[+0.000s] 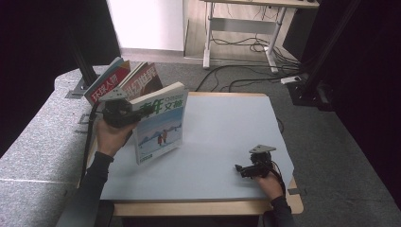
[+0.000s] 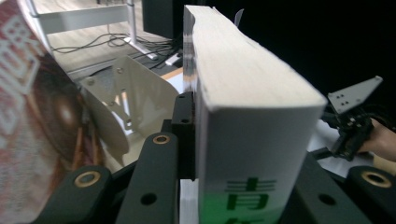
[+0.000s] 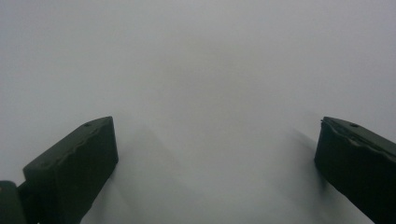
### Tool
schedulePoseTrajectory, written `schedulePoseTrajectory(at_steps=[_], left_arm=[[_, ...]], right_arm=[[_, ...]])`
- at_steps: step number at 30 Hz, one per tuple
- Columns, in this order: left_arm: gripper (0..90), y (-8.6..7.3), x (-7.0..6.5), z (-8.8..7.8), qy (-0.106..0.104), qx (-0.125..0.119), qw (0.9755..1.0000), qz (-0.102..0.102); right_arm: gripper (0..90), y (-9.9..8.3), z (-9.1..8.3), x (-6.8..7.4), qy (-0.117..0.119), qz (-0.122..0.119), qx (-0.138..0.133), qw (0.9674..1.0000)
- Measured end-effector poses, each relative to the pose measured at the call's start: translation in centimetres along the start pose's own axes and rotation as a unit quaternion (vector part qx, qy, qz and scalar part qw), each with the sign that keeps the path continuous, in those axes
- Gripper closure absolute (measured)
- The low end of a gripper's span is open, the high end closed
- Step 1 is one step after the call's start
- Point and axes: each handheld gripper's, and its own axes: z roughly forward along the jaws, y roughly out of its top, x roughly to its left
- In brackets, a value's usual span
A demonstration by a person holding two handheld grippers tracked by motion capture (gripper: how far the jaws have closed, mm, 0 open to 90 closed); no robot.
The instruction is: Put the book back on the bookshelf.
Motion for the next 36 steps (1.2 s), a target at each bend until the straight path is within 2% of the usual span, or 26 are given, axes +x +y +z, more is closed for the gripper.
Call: schedulePoseTrajectory(at_steps=[5, 10, 19, 26, 36], left_arm=[[74.2, 0.3, 0.7, -0.1, 0.018, -0.006, 0.9998, -0.01], [74.2, 0.6, 1.4, 0.2, 0.027, -0.011, 0.9994, -0.02], [74.2, 1.3, 1.8, 1.4, 0.051, -0.016, 0.9984, -0.02], [74.1, 1.3, 2.2, 2.4, 0.062, -0.027, 0.9972, -0.031], [74.1, 1.5, 2.2, 3.9, 0.087, -0.041, 0.9949, -0.028]], right_arm=[[0.0, 0.0, 0.0, 0.0, 0.0, 0.0, 0.0, 1.0], [0.0, 0.0, 0.0, 0.0, 0.0, 0.0, 0.0, 1.0], [0.0, 0.0, 0.0, 0.0, 0.0, 0.0, 0.0, 1.0], [0.0, 0.0, 0.0, 0.0, 0.0, 0.0, 0.0, 1.0], [0.0, 0.0, 0.0, 0.0, 0.0, 0.0, 0.0, 1.0]])
